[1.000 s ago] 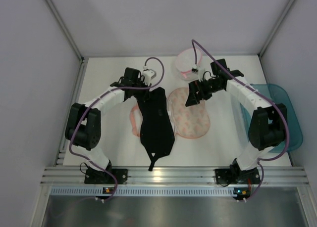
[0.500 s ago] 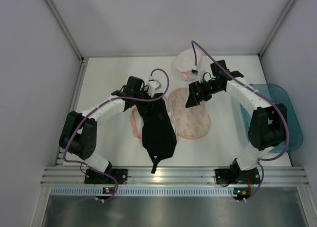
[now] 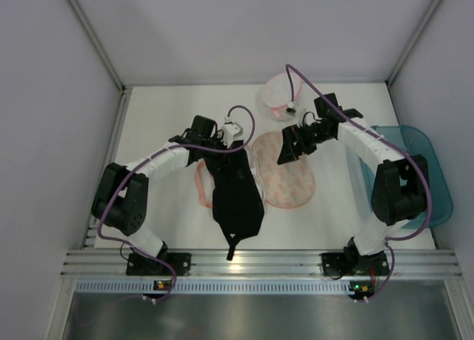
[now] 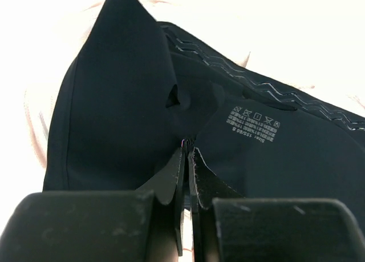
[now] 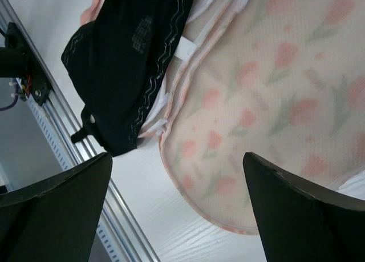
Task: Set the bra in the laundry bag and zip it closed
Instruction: Adjust the bra in the laundry bag.
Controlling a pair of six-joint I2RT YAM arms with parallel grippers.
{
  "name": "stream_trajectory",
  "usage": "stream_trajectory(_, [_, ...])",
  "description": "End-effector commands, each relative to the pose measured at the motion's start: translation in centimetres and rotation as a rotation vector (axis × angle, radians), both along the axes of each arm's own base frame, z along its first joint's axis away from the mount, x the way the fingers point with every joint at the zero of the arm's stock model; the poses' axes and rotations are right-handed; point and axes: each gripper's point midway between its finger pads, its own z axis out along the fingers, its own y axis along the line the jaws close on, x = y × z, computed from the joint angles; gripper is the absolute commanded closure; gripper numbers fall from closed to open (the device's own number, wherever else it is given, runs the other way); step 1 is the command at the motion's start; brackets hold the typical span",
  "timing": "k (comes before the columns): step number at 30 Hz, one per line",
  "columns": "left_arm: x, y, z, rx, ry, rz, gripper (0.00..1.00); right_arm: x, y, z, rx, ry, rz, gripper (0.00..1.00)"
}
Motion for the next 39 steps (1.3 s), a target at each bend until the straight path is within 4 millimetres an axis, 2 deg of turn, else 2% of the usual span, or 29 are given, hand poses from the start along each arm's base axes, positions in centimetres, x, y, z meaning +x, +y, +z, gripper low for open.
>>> stream_trajectory(1, [0.6, -1.5, 1.3, -0.048, -0.055, -0.075, 0.95, -0.4, 0.2, 0.1, 0.026, -0.006, 0.004, 0.01])
stream_trajectory(6, [1.4, -2.9, 2.1, -0.077, -0.084, -0.145, 0.98, 0.2, 0.5, -3.6, 0.011, 0.069, -0.046, 0.03])
stream_trajectory(12, [0.1, -4.7, 3.8, -0.119, -0.146, -0.291, 1.00, 1.7, 0.6, -6.8, -0.027, 0.106, -0.094, 0.23])
stream_trajectory(16, [-0.5, -4.8, 2.9, -0.088, -0.164, -0.338, 1.00, 1.9, 0.8, -8.2, -0.052, 0.120, -0.092, 0.40])
stream_trajectory(20, [-1.8, -4.2, 1.3, -0.055, -0.174, -0.419, 1.00, 2.0, 0.8, -9.1, -0.065, 0.130, -0.096, 0.46])
stream_trajectory(24, [-2.6, -4.6, 1.2, -0.066, -0.194, -0.486, 0.99, 1.6, 1.0, -9.7, -0.077, 0.142, -0.086, 0.52])
stream_trajectory(27, [-2.4, -5.0, 1.3, -0.073, -0.207, -0.509, 0.94, 1.4, 1.4, -9.8, -0.081, 0.140, -0.072, 0.54])
stream_trajectory(30, [-1.9, -5.5, 2.2, -0.065, -0.234, -0.512, 0.81, 1.2, 1.9, -9.5, -0.081, 0.135, -0.055, 0.55])
stream_trajectory(31, [-1.9, -5.5, 3.0, -0.066, -0.254, -0.514, 0.70, 1.3, 1.9, -9.2, -0.075, 0.128, -0.054, 0.55])
stream_trajectory(34, [-2.4, -5.0, 4.7, -0.065, -0.303, -0.512, 0.54, 1.4, 2.1, -8.1, -0.063, 0.103, -0.041, 0.54])
stream_trajectory(35, [-2.9, -4.8, 6.4, -0.076, -0.341, -0.521, 0.48, 1.5, 2.1, -7.4, -0.055, 0.084, -0.038, 0.53])
stream_trajectory(37, [-3.7, -4.4, 7.8, -0.077, -0.347, -0.537, 0.46, 1.4, 2.2, -6.5, -0.038, 0.069, -0.031, 0.52])
stream_trajectory(38, [-3.9, -4.3, 9.5, -0.083, -0.380, -0.539, 0.38, 1.4, 2.1, -5.7, -0.032, 0.048, -0.027, 0.52])
stream_trajectory(39, [-4.8, -3.9, 9.7, -0.079, -0.361, -0.546, 0.36, 1.4, 2.1, -5.2, -0.028, 0.039, -0.026, 0.51])
